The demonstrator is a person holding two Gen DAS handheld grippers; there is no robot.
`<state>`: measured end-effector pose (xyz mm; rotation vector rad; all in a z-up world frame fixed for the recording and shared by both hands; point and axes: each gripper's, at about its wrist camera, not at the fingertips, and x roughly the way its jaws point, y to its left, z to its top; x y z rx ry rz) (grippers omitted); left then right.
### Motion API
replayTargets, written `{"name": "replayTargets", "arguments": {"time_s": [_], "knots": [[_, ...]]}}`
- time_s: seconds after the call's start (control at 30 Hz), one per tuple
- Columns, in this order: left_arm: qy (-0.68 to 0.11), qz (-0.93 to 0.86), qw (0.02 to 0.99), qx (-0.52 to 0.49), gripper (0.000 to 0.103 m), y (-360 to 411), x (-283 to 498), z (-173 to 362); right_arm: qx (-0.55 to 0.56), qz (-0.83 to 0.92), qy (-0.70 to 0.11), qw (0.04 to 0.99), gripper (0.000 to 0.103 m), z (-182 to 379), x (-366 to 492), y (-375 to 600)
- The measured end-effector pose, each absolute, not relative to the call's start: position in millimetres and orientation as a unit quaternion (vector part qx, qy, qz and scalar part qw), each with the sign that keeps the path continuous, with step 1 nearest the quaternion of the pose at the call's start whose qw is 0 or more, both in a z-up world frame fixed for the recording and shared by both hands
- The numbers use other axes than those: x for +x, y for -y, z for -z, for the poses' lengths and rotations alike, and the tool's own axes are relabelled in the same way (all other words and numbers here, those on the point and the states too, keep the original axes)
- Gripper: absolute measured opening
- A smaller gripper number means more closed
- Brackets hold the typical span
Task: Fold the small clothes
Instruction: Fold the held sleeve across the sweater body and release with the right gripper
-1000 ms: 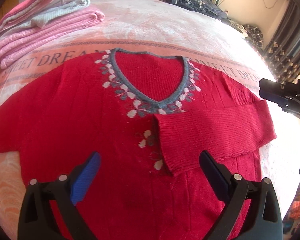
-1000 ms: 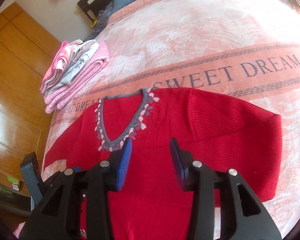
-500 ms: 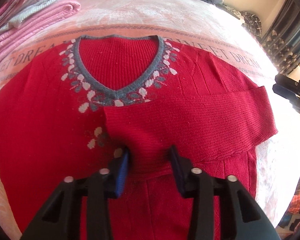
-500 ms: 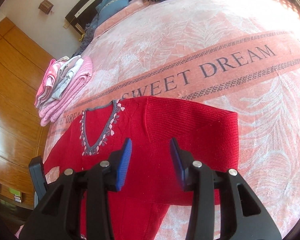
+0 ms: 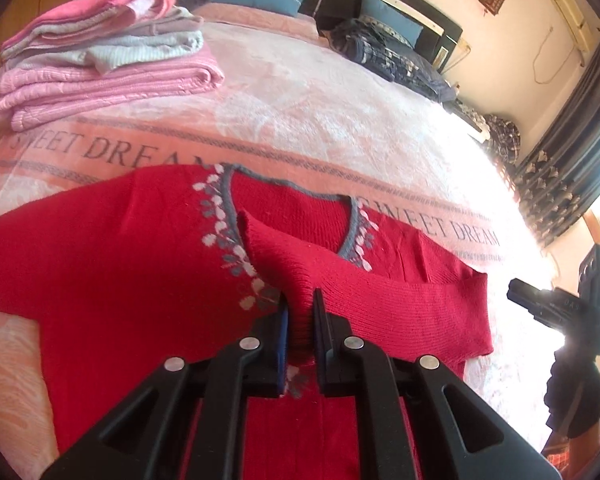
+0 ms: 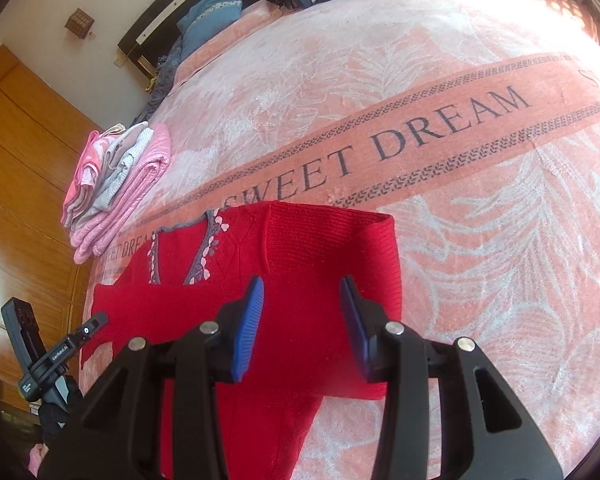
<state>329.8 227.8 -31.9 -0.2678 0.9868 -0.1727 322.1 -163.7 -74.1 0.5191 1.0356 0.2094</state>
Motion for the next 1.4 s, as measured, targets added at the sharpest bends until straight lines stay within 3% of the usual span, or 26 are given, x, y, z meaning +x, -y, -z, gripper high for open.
{"name": "replayTargets", "arguments": {"time_s": [0.13, 0.27, 0.4, 0.6, 0.73, 1.0, 1.17, 1.3, 1.4], "knots": [[-0.469, 0.033, 0.873, -0.127, 0.010, -271.1, 335.2, 40.5, 0.249, -0.134, -0.508, 0.813, 0.042, 85.6, 325.4, 149.3], [-0.514, 0.020, 0.844, -0.151, 0.012, -293.2, 337.2, 81.4, 0.247, -0.142, -0.535, 0.796, 0.042, 105.5, 327.4, 134.4], [-0.542, -0.010, 0.827, -0.149, 0.021, -305.2, 332.8, 107.2, 0.218, -0.102, -0.586, 0.773, 0.041, 135.5, 328.2, 127.7], [-0.481, -0.054, 0.862, -0.153, 0.023, -326.1, 329.2, 67.2, 0.209, -0.108, -0.566, 0.790, 0.043, 117.6, 326.8, 126.8], [-0.469, -0.001, 0.868, -0.165, 0.035, -302.6, 333.5, 51.3, 0.230, -0.140, -0.535, 0.800, 0.046, 97.7, 328.0, 119.7], [-0.562, 0.028, 0.816, -0.130, 0.046, -265.9, 341.1, 111.1, 0.183, -0.115, -0.594, 0.775, 0.047, 136.1, 330.1, 93.5], [-0.541, 0.040, 0.826, -0.149, 0.047, -278.2, 337.2, 106.2, 0.191, -0.112, -0.583, 0.782, 0.049, 129.0, 329.3, 95.1], [-0.517, 0.010, 0.842, -0.153, 0.063, -306.3, 332.9, 94.1, 0.189, -0.117, -0.566, 0.794, 0.055, 115.0, 329.6, 88.0], [-0.512, -0.037, 0.842, -0.166, 0.065, -346.9, 326.8, 94.3, 0.182, -0.113, -0.559, 0.801, 0.057, 108.2, 331.3, 80.4]]}}
